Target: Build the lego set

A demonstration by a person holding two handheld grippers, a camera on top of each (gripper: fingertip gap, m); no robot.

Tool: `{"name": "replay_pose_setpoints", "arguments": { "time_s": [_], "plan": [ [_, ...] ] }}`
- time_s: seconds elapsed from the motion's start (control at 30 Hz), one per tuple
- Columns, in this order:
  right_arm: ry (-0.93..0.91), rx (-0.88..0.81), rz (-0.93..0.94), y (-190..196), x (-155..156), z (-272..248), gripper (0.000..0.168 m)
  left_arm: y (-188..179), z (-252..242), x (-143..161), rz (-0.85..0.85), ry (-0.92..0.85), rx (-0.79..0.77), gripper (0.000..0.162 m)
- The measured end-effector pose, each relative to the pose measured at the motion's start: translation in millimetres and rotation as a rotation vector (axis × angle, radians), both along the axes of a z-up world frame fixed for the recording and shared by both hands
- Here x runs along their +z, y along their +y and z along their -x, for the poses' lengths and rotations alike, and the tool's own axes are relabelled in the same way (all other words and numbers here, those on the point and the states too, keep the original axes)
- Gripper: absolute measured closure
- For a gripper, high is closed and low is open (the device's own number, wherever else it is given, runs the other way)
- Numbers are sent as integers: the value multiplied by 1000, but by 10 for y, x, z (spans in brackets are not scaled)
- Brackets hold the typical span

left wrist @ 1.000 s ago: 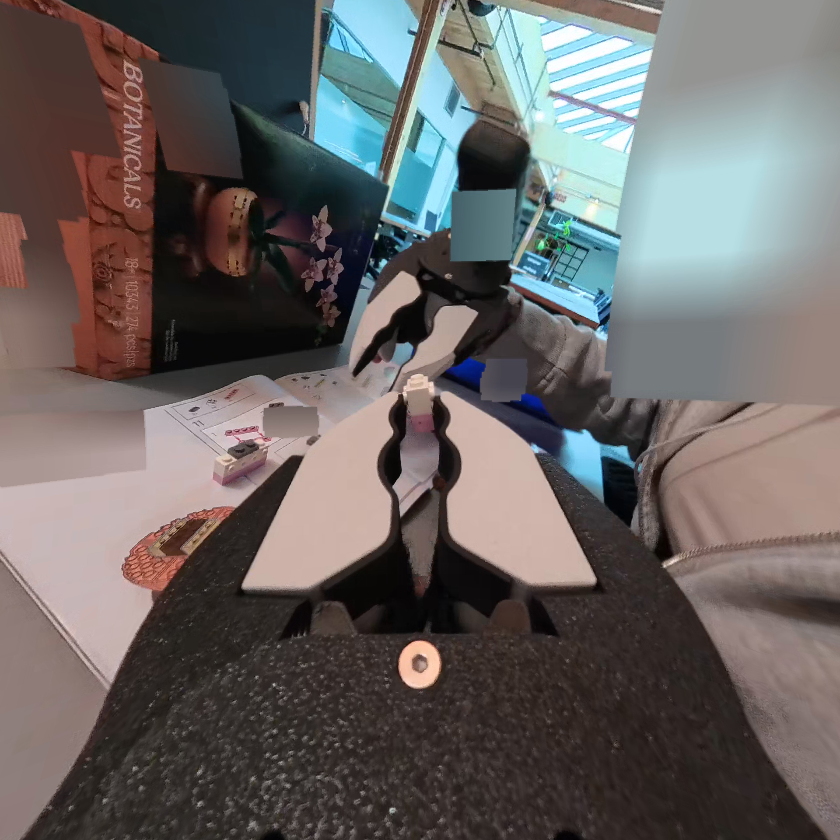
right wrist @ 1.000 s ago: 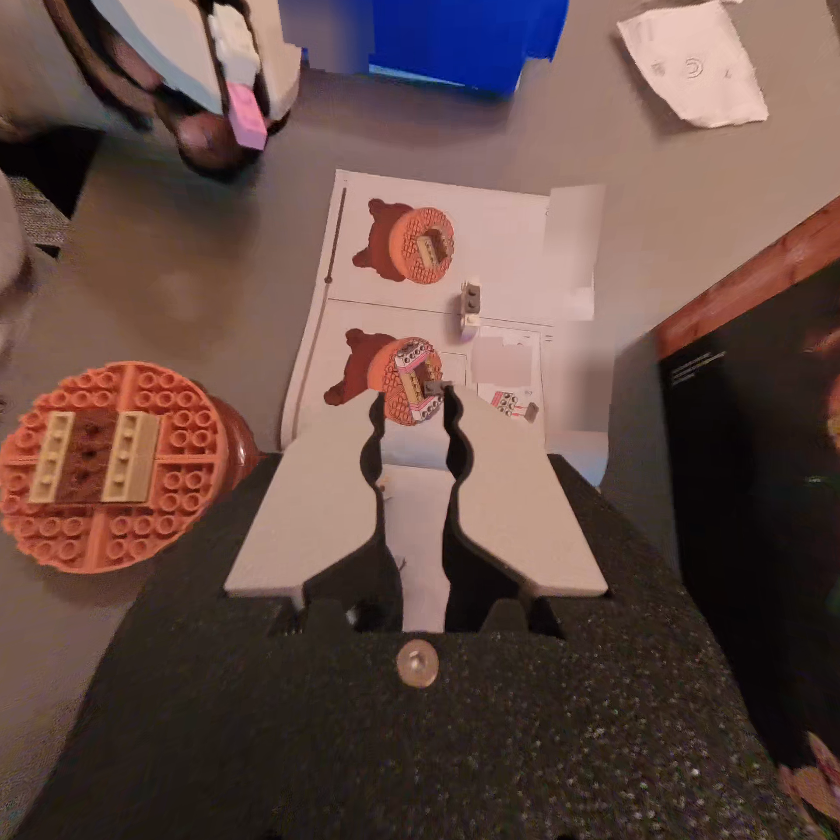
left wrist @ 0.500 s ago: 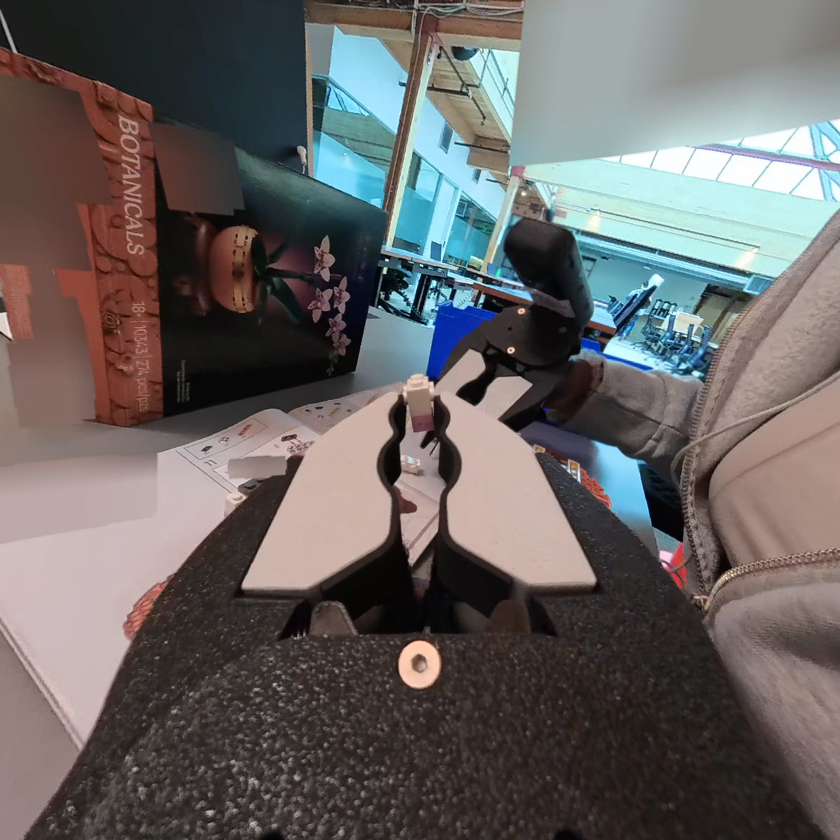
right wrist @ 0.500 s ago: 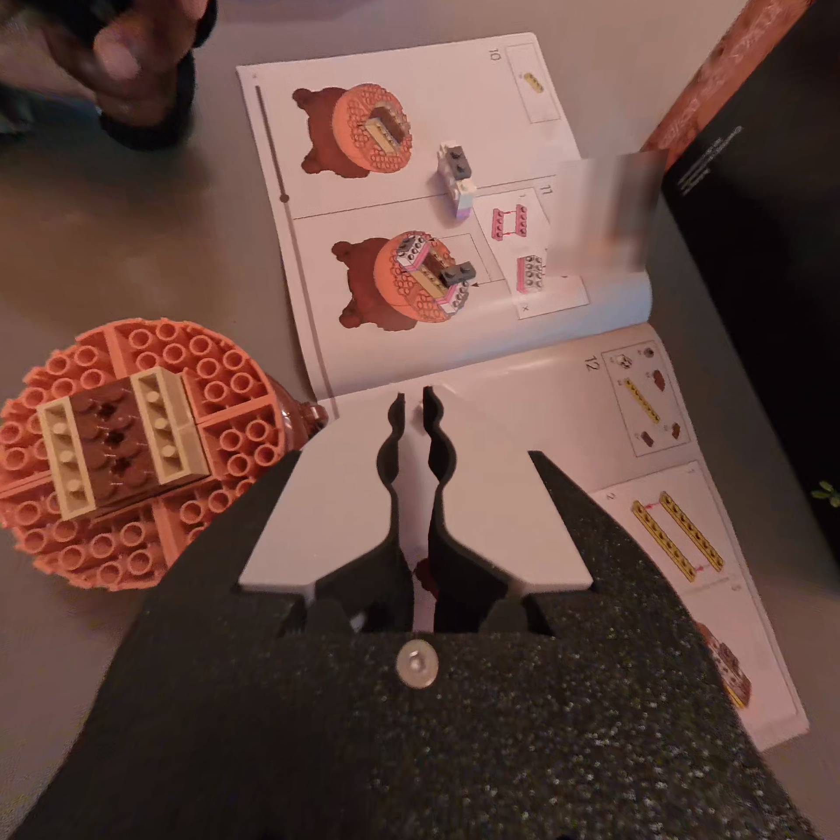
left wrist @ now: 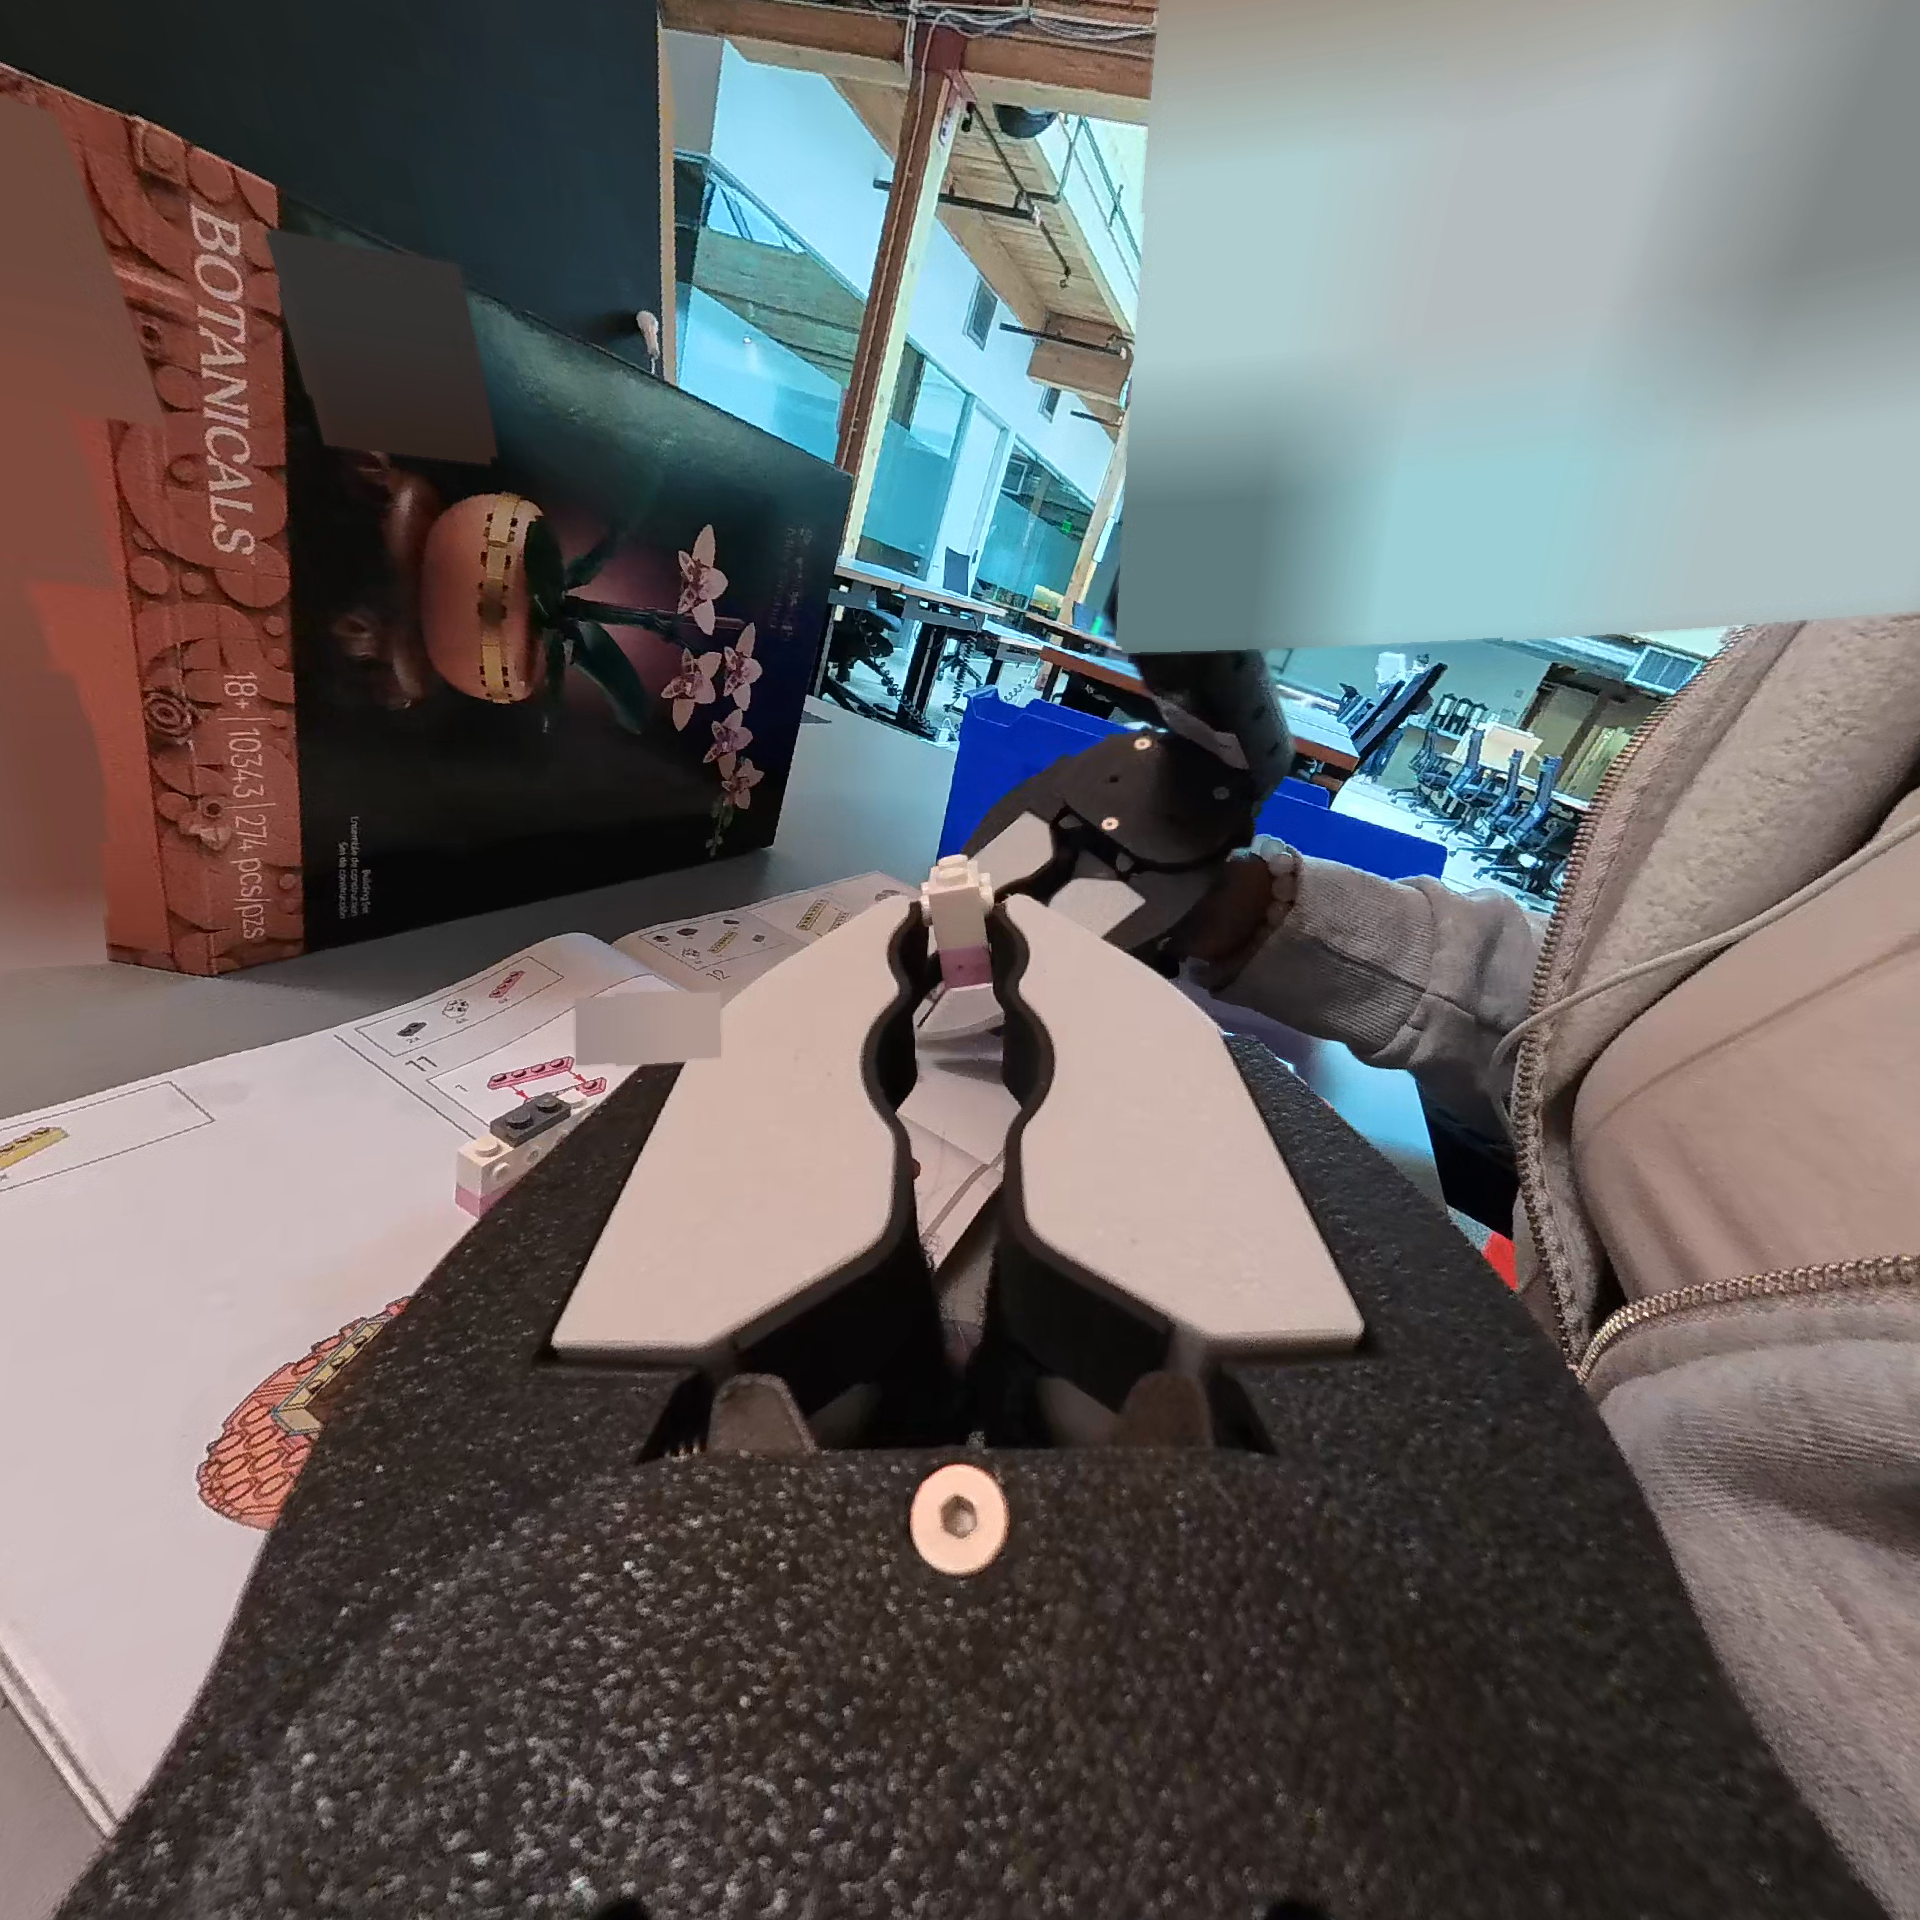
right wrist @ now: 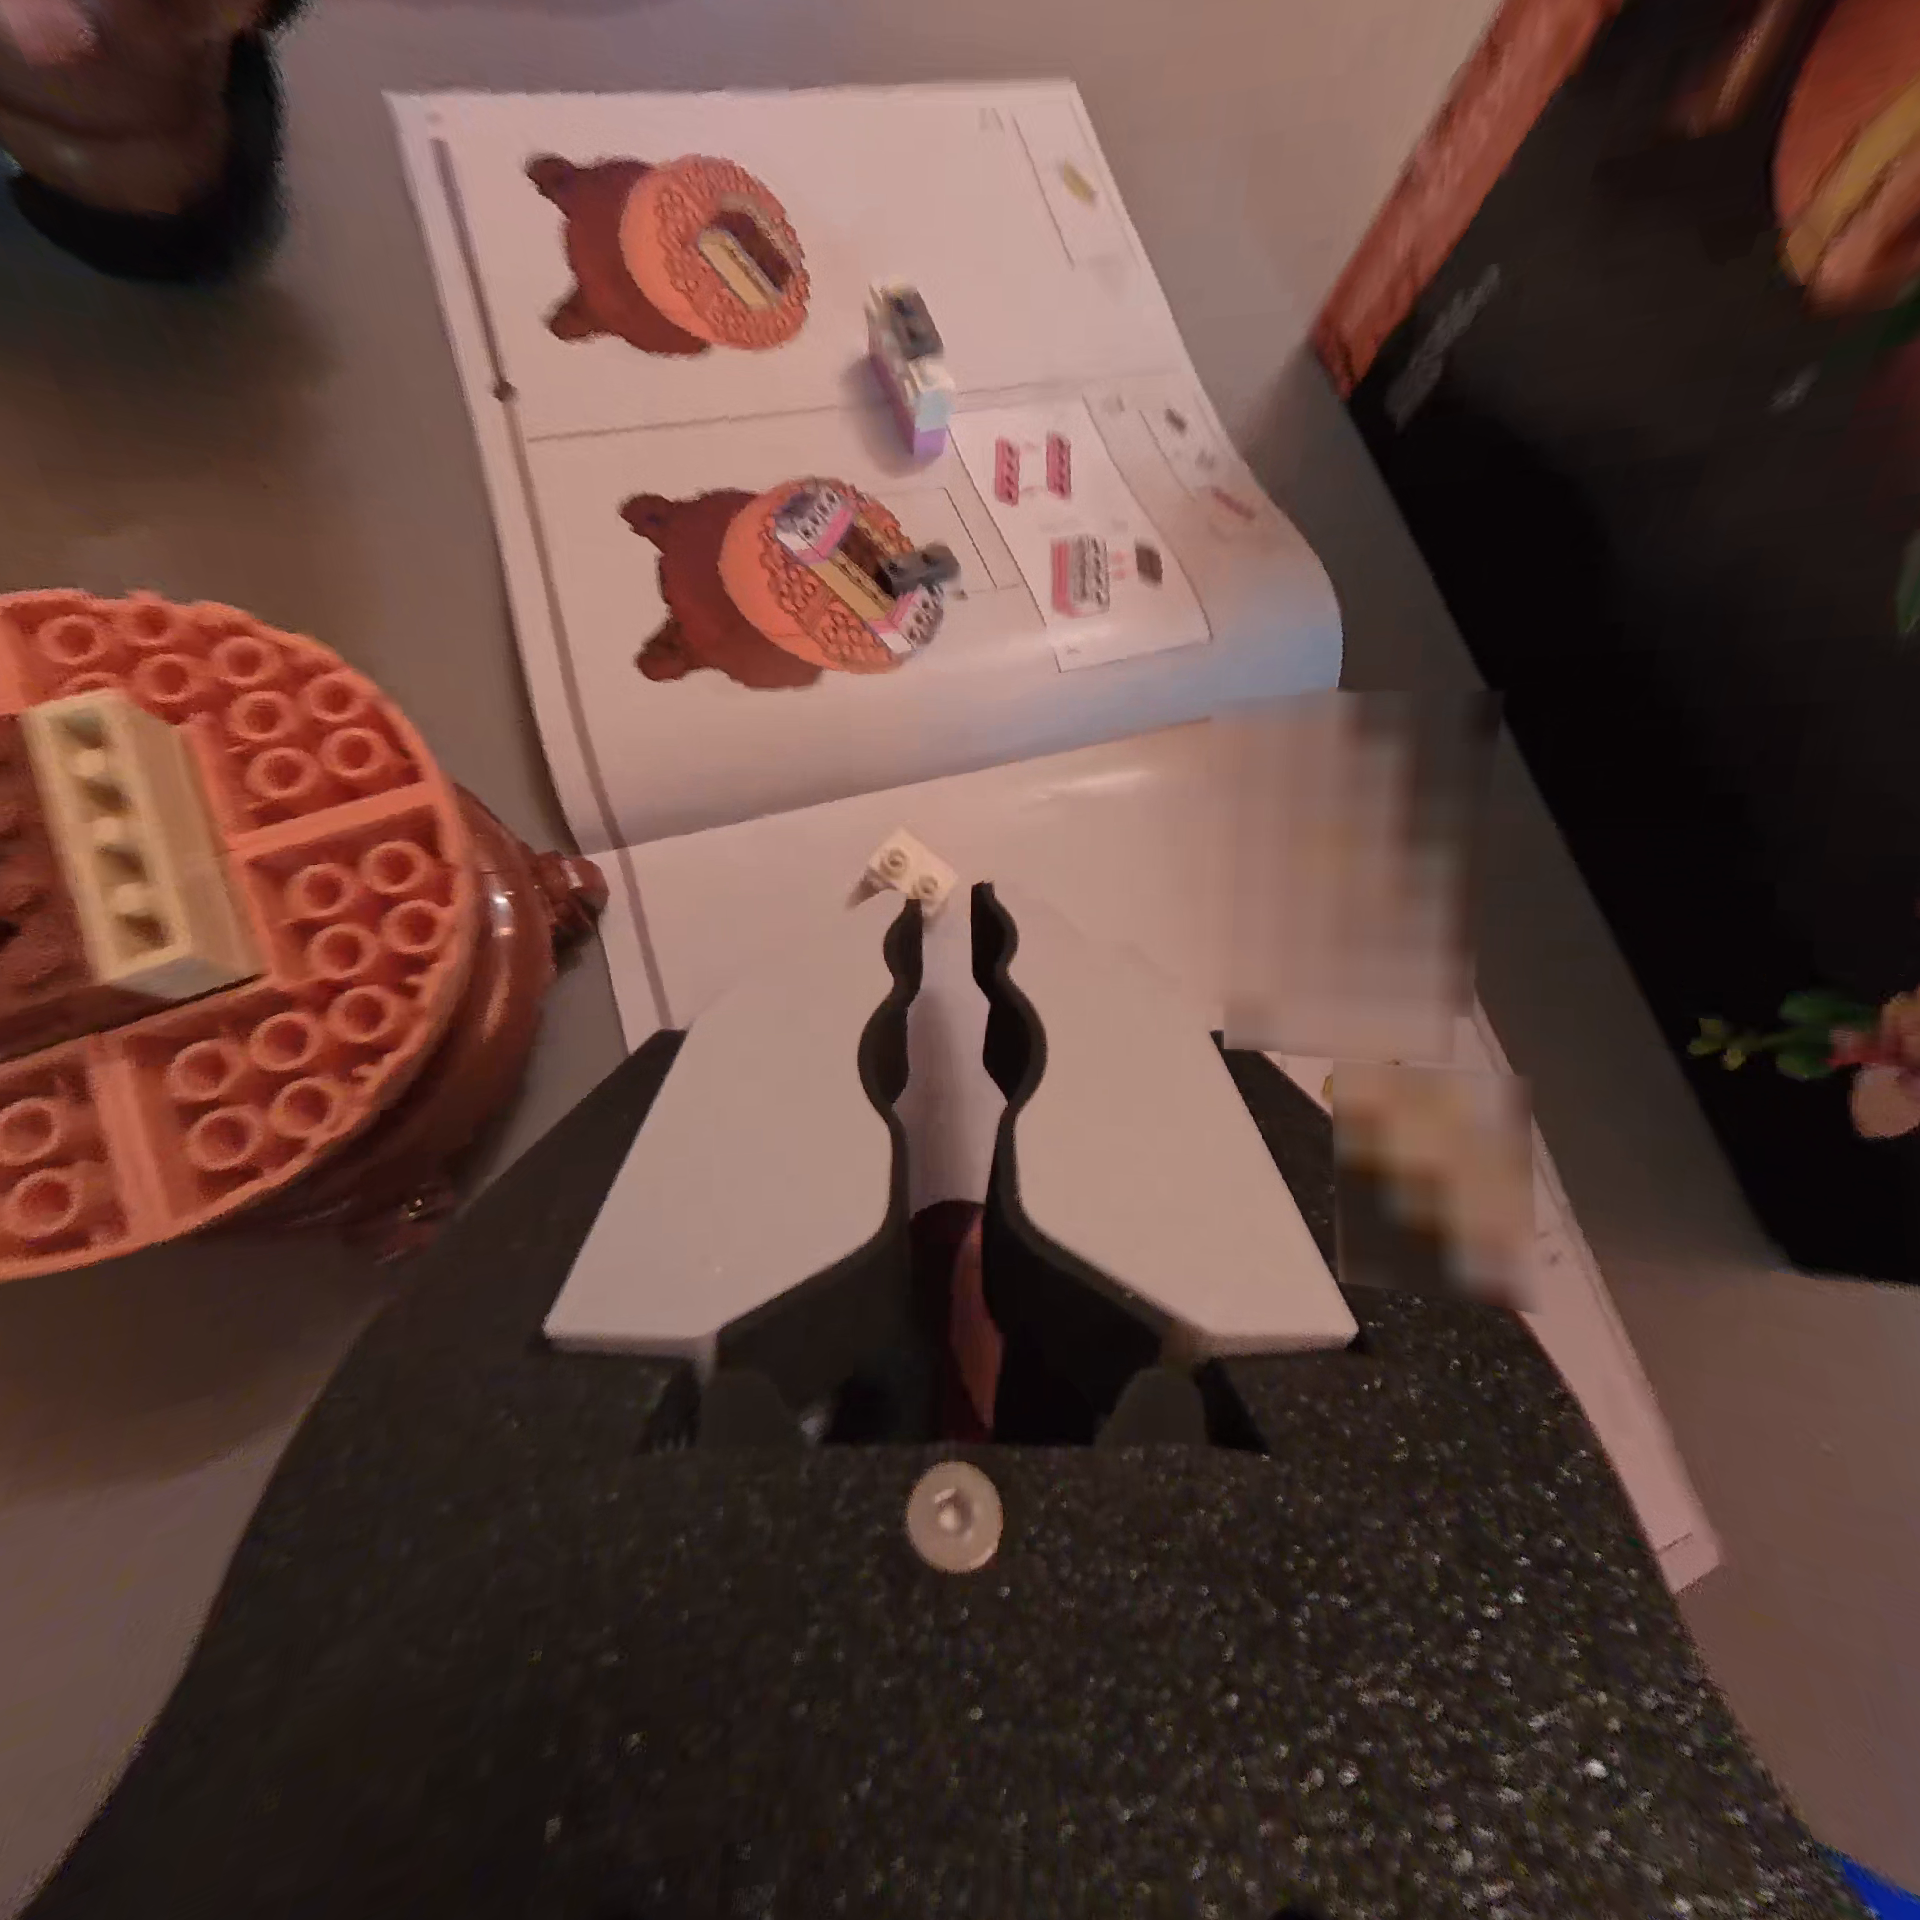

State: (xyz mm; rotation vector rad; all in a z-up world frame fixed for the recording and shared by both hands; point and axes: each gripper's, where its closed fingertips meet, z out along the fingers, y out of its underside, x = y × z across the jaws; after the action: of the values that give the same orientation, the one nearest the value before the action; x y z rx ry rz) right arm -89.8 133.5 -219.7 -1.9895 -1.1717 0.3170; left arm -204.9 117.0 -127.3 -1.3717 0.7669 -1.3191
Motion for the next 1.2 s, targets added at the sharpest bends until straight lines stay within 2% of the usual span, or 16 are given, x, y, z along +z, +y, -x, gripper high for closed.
{"name": "replay_pose_setpoints", "arguments": {
  "time_s": [0.13,0.47,0.83,1.03,1.2],
  "plan": [
    [-43,158,-173,-91,91,131,160,3,-2,0,11,-5,-10,151],
    [-68,215,-141,157,-71,157,161,-16,-26,-7,6,3,-27,151],
    [-38,87,-59,510,-48,-114,162,4,-22,-1,29,-14,-36,151],
    [-2,40,-78,442,55,-203,160,8,-31,0,32,-17,-39,151],
    [-72,-43,-113,465,-57,-252,152,15,-51,4,38,-24,-48,151]
  ]
}}
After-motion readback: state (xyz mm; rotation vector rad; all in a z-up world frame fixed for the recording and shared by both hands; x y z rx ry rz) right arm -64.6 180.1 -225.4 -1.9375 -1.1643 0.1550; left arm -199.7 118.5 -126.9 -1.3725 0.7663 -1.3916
